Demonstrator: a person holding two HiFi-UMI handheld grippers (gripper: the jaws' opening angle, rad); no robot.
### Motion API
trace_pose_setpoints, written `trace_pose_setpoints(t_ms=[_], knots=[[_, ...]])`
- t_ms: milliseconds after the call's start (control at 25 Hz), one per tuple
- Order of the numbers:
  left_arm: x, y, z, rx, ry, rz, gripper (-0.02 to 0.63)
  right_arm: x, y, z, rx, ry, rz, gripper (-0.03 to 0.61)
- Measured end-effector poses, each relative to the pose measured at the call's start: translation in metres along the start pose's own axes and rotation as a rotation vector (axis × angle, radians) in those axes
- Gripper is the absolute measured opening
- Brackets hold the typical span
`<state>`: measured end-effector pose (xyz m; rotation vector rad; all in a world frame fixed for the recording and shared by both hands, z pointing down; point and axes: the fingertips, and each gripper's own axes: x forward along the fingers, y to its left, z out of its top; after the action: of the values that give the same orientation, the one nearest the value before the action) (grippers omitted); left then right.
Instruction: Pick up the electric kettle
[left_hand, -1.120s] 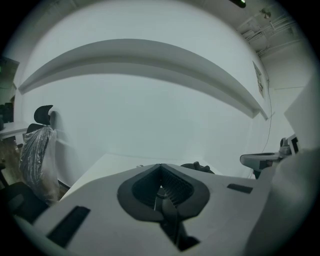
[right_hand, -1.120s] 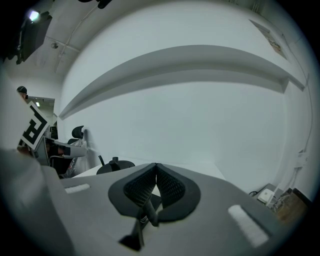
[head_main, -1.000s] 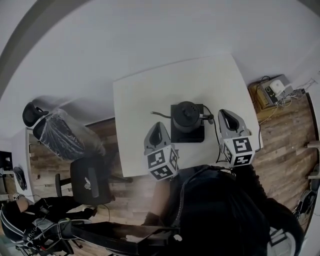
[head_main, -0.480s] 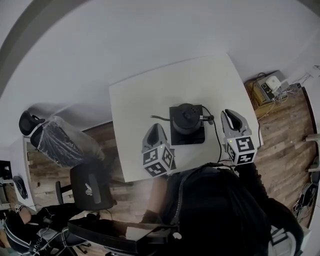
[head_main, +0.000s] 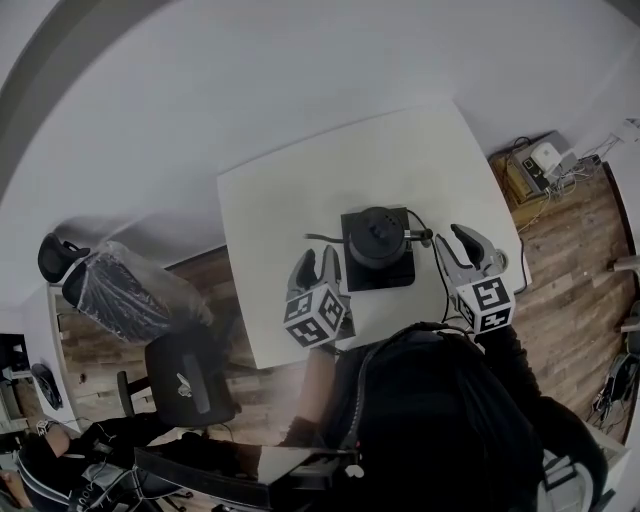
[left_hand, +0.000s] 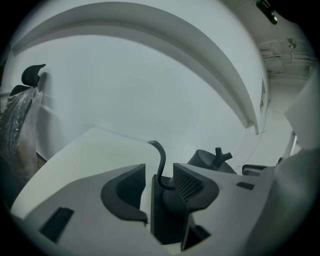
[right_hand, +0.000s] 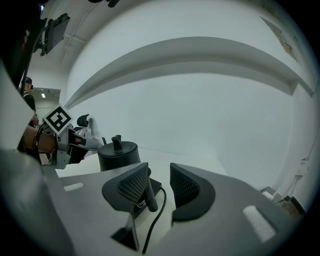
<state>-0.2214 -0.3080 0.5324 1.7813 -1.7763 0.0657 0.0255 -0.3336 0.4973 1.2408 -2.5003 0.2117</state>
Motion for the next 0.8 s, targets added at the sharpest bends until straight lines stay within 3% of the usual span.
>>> trace_pose_setpoints(t_ms=[160,800], knots=[[0.009,0.001,0.005,-0.017,-0.018,0.0,0.207,0.006,0.006,-0.012,0.004,0.021,0.043,0.143],[0.034,-0.009,0.013,-0.033,-0.012,-0.042,0.209,0.033,0.019,-0.057,-0.071,0.168,0.107,0.17]])
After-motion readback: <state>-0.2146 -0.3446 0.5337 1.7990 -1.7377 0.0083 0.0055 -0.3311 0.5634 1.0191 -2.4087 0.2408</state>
